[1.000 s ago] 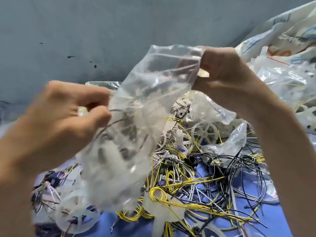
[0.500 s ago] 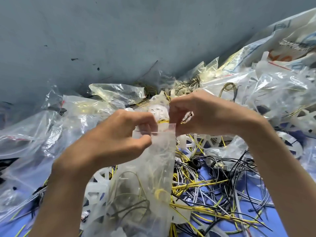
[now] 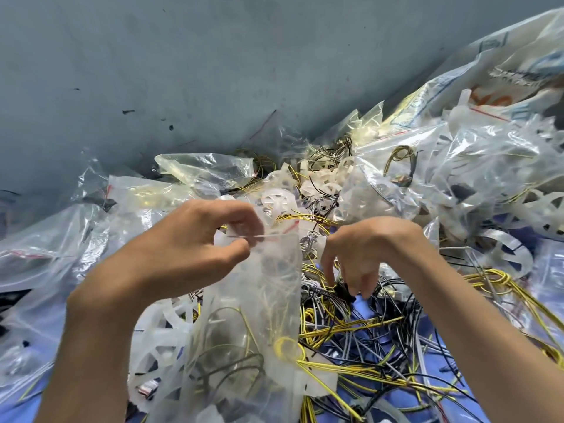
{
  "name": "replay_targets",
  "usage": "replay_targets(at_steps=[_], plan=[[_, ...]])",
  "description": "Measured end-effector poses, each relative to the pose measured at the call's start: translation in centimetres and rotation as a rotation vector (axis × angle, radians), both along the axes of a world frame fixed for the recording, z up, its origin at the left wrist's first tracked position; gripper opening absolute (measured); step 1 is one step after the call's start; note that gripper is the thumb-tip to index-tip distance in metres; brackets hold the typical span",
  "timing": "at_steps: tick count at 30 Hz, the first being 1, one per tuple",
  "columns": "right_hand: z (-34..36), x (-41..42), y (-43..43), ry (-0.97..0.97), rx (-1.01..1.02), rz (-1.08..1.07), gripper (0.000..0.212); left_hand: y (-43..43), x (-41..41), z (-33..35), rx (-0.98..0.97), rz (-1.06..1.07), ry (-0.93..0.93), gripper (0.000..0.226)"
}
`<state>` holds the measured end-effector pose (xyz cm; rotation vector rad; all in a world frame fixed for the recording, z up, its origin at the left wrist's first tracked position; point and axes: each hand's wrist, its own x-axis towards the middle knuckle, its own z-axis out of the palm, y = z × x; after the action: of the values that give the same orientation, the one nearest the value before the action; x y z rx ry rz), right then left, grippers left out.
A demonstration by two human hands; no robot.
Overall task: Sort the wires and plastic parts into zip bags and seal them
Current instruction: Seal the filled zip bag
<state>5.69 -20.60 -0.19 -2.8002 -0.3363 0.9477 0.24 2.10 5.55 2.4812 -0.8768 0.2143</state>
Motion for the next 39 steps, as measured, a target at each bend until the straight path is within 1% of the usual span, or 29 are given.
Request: replay_targets(at_steps=[2, 3, 5, 7, 11, 14, 16, 18, 21, 27, 29, 32, 35, 39], plan=[[-0.6, 0.3, 0.2, 0.054, -0.001, -0.026, 0.034, 0.1, 0.3, -0.5, 0.038, 0.011, 0.037, 0.016], [-0.7, 0.3, 0.2, 0.067, -0.005, -0.022, 0.032, 0.2, 0.4, -0.7, 0.069, 0.019, 0.054, 0.018], [-0.8, 0.4, 0.2, 0.057, -0.012, -0.003, 0.022, 0.3, 0.7, -1.1, 0.134, 0.042, 0.08, 0.019], [-0.7, 0.4, 0.0, 0.011, 0.007, 0.0, 0.018, 0.5, 1.0, -1.3, 0.171, 0.064, 0.099, 0.014], [-0.4, 0.7, -0.6, -0.066, 0.045, -0.015, 0.015, 1.2, 1.3, -1.4, 0.204, 0.089, 0.141, 0.012], [-0.8, 0.7, -0.5, 0.024, -0.011, -0.002, 0.019, 1.4, 1.4, -1.4, 0.226, 0.1, 0.142, 0.017], [-1.2, 0.7, -0.3, 0.082, -0.049, -0.017, 0.018, 1.3, 1.4, -1.4, 0.234, 0.106, 0.149, 0.016], [-1.5, 0.8, -0.2, 0.096, -0.076, -0.013, 0.018, 1.3, 1.3, -1.4, 0.239, 0.105, 0.161, 0.014], [-1.5, 0.8, -0.2, 0.067, -0.101, 0.003, 0.016, 1.2, 1.2, -1.5, 0.249, 0.115, 0.175, 0.012], [-0.6, 0.4, -0.5, -0.003, -0.059, 0.026, 0.01, 1.2, 1.2, -1.4, 0.234, 0.128, 0.182, 0.012], [-0.2, 0.1, -0.4, -0.042, -0.072, 0.07, 0.008, 1.2, 1.1, -1.4, 0.222, 0.125, 0.191, 0.012], [1.1, -0.5, -0.6, -0.209, -0.049, 0.149, 0.01, 1.1, 1.1, -1.3, 0.201, 0.119, 0.194, 0.007], [2.6, -1.1, -1.3, -0.347, 0.051, 0.166, 0.017, 1.0, 1.0, -1.2, 0.174, 0.105, 0.158, 0.005], [4.2, -1.8, -2.3, -0.457, 0.208, 0.174, 0.017, 0.7, 0.6, -0.9, 0.144, 0.062, 0.118, 0.007]])
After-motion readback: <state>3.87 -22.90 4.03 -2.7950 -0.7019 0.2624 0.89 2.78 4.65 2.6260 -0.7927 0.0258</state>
